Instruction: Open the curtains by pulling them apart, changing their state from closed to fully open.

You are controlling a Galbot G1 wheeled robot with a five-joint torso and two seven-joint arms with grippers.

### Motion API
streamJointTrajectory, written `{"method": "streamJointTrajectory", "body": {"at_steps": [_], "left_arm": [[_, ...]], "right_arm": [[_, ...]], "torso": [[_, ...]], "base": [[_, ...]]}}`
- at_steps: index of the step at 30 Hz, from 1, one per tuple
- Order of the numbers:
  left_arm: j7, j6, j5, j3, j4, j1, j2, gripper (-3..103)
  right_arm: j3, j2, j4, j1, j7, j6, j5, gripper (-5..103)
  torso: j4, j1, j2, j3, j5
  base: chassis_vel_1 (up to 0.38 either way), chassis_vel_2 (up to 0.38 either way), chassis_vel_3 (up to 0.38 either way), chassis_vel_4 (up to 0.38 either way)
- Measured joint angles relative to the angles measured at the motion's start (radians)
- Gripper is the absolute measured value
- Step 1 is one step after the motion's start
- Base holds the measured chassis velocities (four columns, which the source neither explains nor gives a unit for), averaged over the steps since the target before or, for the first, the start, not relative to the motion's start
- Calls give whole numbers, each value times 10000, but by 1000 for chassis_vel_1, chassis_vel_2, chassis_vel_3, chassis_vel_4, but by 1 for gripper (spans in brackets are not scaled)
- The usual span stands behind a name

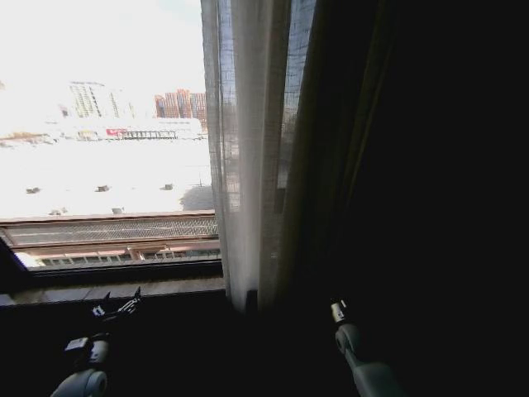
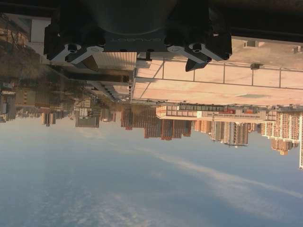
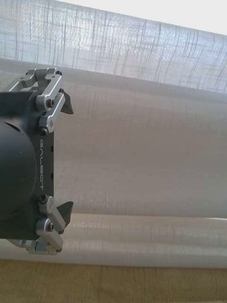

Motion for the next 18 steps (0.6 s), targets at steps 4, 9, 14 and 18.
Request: {"method": "streamJointTrajectory", "body": {"at_steps": [4,9,14,18], "left_arm": [[0,0,0,0,0,0,0,100],[0,0,0,0,1,0,0,100],[0,0,0,0,1,0,1,100],[0,0,0,0,0,0,0,100]], "right_arm": [[-32,75,61,-74,1,39,-59,100],[-43,90,130,-192,11,98,-82,100],[-25,-26,171,-352,1,275,-47,100],[-18,-61,171,-429,-129,464,7,100]], "torso": [[0,-1,0,0,0],[3,0,0,1,0],[2,0,0,0,-3],[-2,-1,0,0,6]], "base": [[177,173,-144,-178],[241,258,-238,-237],[291,305,-302,-299],[349,336,-333,-338]]}}
